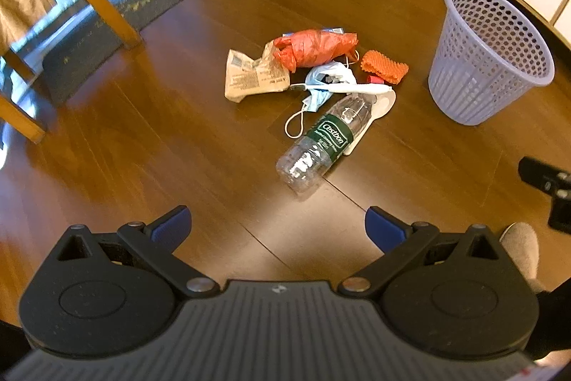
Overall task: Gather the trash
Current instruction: 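Move both tools toward the trash pile and the lavender wastebasket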
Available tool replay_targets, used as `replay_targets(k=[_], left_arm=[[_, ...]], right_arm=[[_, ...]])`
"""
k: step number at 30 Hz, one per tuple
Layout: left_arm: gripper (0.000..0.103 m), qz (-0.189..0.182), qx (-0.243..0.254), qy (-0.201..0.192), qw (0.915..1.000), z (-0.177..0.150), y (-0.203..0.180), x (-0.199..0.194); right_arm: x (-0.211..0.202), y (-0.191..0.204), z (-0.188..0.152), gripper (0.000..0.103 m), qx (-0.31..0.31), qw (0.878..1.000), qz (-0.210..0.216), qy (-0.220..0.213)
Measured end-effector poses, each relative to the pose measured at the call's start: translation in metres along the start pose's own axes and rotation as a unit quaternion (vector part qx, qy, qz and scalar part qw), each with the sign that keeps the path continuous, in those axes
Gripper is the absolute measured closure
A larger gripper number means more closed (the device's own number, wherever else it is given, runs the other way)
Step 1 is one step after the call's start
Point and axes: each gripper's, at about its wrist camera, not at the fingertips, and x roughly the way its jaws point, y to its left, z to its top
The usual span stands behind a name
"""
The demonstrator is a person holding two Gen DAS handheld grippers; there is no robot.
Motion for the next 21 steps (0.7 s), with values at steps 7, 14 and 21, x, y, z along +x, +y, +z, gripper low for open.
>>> replay_targets(k=[7,14,21], left_arm=[[0.001,-0.031,-0.023,0.015,0.9991,0.008,0.004,0.011],[0.001,-0.022,-0.013,0.032,0.9991,0.016,0.0,0.028],[0.001,-0.029,-0.005,0.044,0.9986,0.023,-0.003,0.041]], right_arm=[[0.009,0.0,0.003,0.007,0.001,1.0,0.004,0.007],[0.026,0.001,0.016,0.007,-0.023,1.0,0.008,0.0],[0.053,0.001,0.03,0.008,-0.058,0.998,0.014,-0.003]])
